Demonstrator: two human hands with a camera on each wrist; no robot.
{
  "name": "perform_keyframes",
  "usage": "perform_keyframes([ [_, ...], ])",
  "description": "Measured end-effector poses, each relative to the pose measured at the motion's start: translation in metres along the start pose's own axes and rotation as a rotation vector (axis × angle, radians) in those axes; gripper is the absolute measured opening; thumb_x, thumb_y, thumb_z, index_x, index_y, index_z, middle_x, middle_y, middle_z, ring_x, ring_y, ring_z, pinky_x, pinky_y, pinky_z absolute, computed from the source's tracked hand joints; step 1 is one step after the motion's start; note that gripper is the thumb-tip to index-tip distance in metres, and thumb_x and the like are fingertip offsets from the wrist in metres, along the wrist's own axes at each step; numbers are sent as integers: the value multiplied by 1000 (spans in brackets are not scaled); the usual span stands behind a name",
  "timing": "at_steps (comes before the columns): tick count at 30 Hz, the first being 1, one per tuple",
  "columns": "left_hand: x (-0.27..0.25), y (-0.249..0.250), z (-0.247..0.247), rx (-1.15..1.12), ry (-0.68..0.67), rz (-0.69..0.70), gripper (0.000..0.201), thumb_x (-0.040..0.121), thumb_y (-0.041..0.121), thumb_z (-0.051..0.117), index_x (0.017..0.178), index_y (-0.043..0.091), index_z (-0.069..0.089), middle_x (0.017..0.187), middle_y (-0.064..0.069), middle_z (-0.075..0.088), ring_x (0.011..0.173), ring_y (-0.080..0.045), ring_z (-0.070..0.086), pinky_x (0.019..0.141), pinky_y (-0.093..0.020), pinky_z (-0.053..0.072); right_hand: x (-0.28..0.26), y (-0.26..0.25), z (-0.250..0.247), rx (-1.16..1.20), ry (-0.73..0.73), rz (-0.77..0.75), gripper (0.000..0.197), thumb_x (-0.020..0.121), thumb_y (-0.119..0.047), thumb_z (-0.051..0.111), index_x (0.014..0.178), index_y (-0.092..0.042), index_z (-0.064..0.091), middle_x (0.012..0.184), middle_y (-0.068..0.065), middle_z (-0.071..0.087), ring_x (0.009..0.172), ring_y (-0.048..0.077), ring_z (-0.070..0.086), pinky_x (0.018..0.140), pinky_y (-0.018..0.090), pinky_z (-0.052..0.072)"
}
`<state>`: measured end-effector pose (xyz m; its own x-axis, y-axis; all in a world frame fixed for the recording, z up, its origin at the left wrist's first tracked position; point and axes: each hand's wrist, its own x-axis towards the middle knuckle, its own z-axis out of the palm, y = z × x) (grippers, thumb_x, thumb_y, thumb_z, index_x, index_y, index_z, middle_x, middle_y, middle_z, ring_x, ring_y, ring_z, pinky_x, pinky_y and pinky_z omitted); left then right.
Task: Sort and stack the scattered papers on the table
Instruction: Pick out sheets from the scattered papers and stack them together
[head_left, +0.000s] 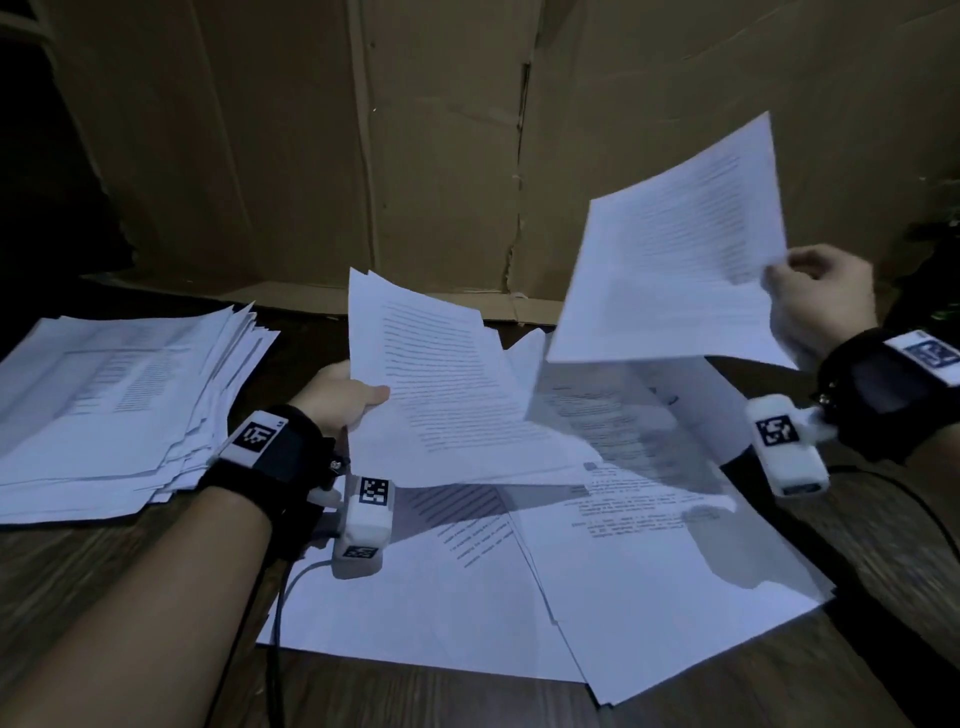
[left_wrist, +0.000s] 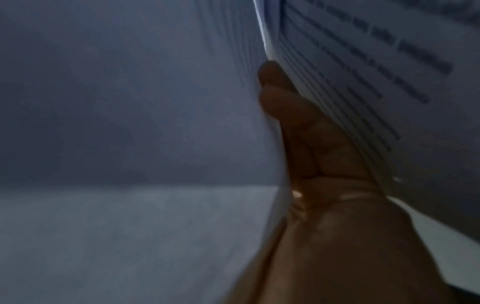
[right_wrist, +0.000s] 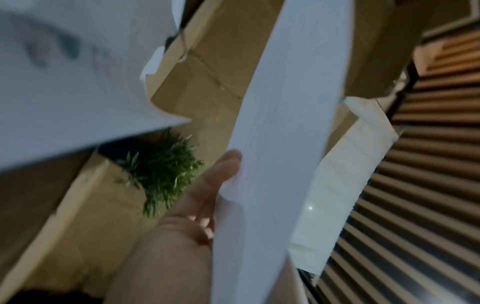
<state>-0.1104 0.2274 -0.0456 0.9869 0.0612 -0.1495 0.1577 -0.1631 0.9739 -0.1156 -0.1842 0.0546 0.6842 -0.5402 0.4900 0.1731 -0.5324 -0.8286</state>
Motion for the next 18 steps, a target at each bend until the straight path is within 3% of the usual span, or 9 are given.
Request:
perform_keyframes([
  [2, -2, 3, 4, 21, -58, 16, 34, 99, 0, 50, 132, 4, 55, 128, -9, 61, 110, -28, 61, 88, -37, 51, -10, -12, 8, 128, -185, 79, 10, 97, -6, 60, 88, -9, 65, 71, -3, 64, 52, 1, 56, 45, 10, 41],
  [5, -2, 4, 12, 13, -136, 18, 27, 104, 7, 42, 128, 11, 54, 119, -8, 63, 93, -21, 64, 68, -27, 52, -42, -24, 27, -4, -493, 88, 8, 99, -10, 60, 97, -4, 65, 72, 2, 58, 53, 5, 53, 45, 10, 40],
  [7, -1, 2, 14, 19, -145, 16, 27, 107, 18, 37, 128, 11, 53, 116, -7, 64, 93, -24, 63, 75, -29, 50, -68, -23, 43, -76, -663, 113, 10, 100, -12, 57, 92, -6, 60, 67, 5, 50, 44, 6, 44, 39, 13, 33],
  [10, 8, -6, 9, 40, -89, -24, 58, 98, 56, 39, 134, 12, 55, 127, -7, 64, 116, -30, 60, 105, -40, 40, -94, -17, 62, -75, -799, 153, 12, 100, -8, 52, 89, -7, 55, 59, 5, 47, 35, 8, 39, 37, 13, 28],
  [11, 11, -9, 7, 58, -82, -68, 72, 90, 69, 40, 131, 13, 58, 126, -7, 66, 117, -30, 61, 106, -43, 41, -98, -14, 66, -128, -804, 121, 12, 98, -9, 54, 87, -7, 58, 56, 3, 50, 33, 8, 40, 37, 13, 29],
  [13, 2, -6, 9, 64, -166, -114, 81, 77, 81, 48, 116, 13, 66, 106, -5, 74, 100, -28, 69, 90, -39, 51, -104, -10, 73, -168, -838, 108, 11, 97, -12, 57, 88, -8, 62, 54, -1, 54, 35, 8, 42, 39, 15, 32],
  [14, -4, -4, 12, 77, -251, -107, 80, 68, 79, 61, 113, 13, 68, 101, -4, 76, 94, -26, 71, 83, -37, 52, -107, -8, 76, -151, -888, 136, 11, 98, -13, 57, 90, -8, 63, 55, 0, 54, 36, 9, 43, 40, 16, 32],
  [16, -13, -2, 15, 40, -324, -25, 72, 63, 48, 85, 122, 11, 65, 114, -5, 73, 104, -26, 69, 88, -40, 52, -106, -4, 75, -52, -996, 277, 17, 101, -19, 58, 99, -4, 64, 69, 6, 60, 46, 11, 49, 42, 18, 40],
  [18, -13, -2, 16, -7, -251, 26, 48, 84, 10, 72, 130, 9, 59, 124, -8, 67, 114, -29, 64, 96, -42, 49, -90, 7, 69, -23, -916, 392, 30, 101, -24, 59, 108, 5, 62, 87, 13, 62, 64, 20, 54, 51, 25, 49],
])
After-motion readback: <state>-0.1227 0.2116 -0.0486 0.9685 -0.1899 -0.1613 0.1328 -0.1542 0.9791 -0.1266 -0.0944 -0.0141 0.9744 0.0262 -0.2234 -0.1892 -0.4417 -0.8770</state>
